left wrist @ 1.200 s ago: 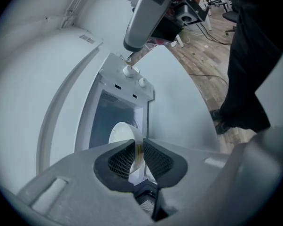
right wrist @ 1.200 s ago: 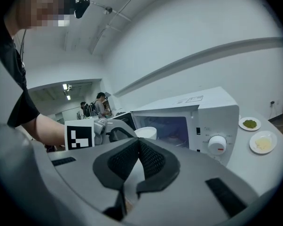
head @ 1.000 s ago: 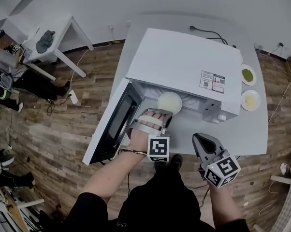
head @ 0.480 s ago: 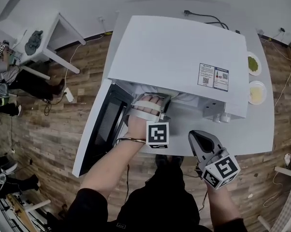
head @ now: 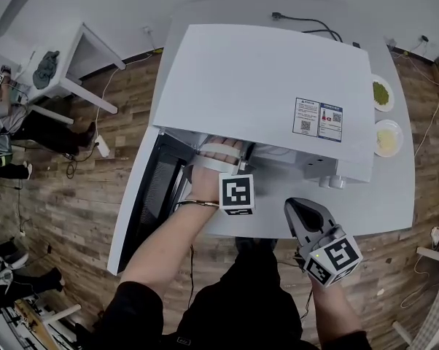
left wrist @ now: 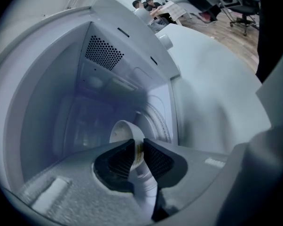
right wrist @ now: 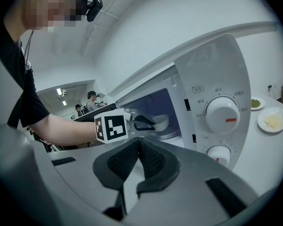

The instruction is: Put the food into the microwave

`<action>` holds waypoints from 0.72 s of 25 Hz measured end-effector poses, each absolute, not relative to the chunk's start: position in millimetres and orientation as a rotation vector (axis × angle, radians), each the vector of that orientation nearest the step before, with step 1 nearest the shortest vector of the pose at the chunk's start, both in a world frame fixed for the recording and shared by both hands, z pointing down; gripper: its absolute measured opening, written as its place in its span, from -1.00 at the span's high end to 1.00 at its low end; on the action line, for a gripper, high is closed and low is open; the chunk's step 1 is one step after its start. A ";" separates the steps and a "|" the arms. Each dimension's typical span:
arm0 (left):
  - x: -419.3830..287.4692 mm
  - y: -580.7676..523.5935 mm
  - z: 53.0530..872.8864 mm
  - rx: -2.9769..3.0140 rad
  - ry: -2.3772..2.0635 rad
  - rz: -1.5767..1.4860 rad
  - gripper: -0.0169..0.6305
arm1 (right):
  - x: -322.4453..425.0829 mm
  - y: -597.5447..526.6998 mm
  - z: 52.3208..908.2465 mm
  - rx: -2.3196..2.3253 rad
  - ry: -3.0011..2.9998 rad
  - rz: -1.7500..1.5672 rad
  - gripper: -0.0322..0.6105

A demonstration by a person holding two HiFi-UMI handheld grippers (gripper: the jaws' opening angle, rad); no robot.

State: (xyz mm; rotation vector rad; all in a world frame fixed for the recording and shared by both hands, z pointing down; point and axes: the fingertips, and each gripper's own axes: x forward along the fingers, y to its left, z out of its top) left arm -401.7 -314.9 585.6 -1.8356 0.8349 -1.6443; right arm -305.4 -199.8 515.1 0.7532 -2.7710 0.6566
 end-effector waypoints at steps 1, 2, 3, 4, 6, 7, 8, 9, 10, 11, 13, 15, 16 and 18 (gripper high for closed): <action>-401.1 -315.4 586.0 -1.837 0.833 -1.645 0.75 | -304.2 -200.0 515.3 0.757 -2.769 0.657 0.86; -400.5 -315.5 586.4 -1.836 0.831 -1.646 0.75 | -302.9 -200.3 515.5 0.761 -2.767 0.658 0.86; -400.1 -315.4 586.8 -1.835 0.829 -1.647 0.75 | -301.5 -200.5 515.7 0.766 -2.765 0.659 0.86; -399.7 -315.4 587.3 -1.834 0.827 -1.648 0.75 | -299.9 -200.7 515.9 0.772 -2.763 0.662 0.86; -399.4 -315.6 588.2 -1.833 0.824 -1.654 0.75 | -296.9 -200.6 516.4 0.786 -2.758 0.669 0.86; -399.5 -315.6 588.2 -1.829 0.823 -1.658 0.75 | -295.9 -200.3 516.1 0.789 -2.759 0.670 0.86; -399.7 -315.3 587.2 -1.821 0.825 -1.660 0.75 | -295.4 -199.7 515.2 0.790 -2.761 0.670 0.86; -400.0 -314.7 584.9 -1.811 0.832 -1.657 0.74 | -295.1 -198.7 513.6 0.791 -2.763 0.670 0.86; -400.4 -313.8 581.6 -1.801 0.843 -1.651 0.71 | -295.0 -197.3 511.6 0.791 -2.765 0.669 0.86; -400.8 -312.7 578.0 -1.794 0.854 -1.645 0.65 | -295.0 -195.6 509.1 0.792 -2.766 0.667 0.86; -400.8 -309.1 571.3 -1.795 0.866 -1.634 0.56 | -294.7 -191.8 503.6 0.792 -2.768 0.660 0.86; -398.8 -302.4 563.6 -1.811 0.880 -1.611 0.56 | -294.0 -187.4 497.4 0.793 -2.769 0.654 0.86; -397.7 -297.4 558.7 -1.815 0.893 -1.594 0.56 | -293.7 -185.0 493.5 0.795 -2.770 0.651 0.86; -394.7 -284.4 547.1 -1.813 0.915 -1.555 0.56 | -293.0 -179.6 484.3 0.803 -2.770 0.643 0.86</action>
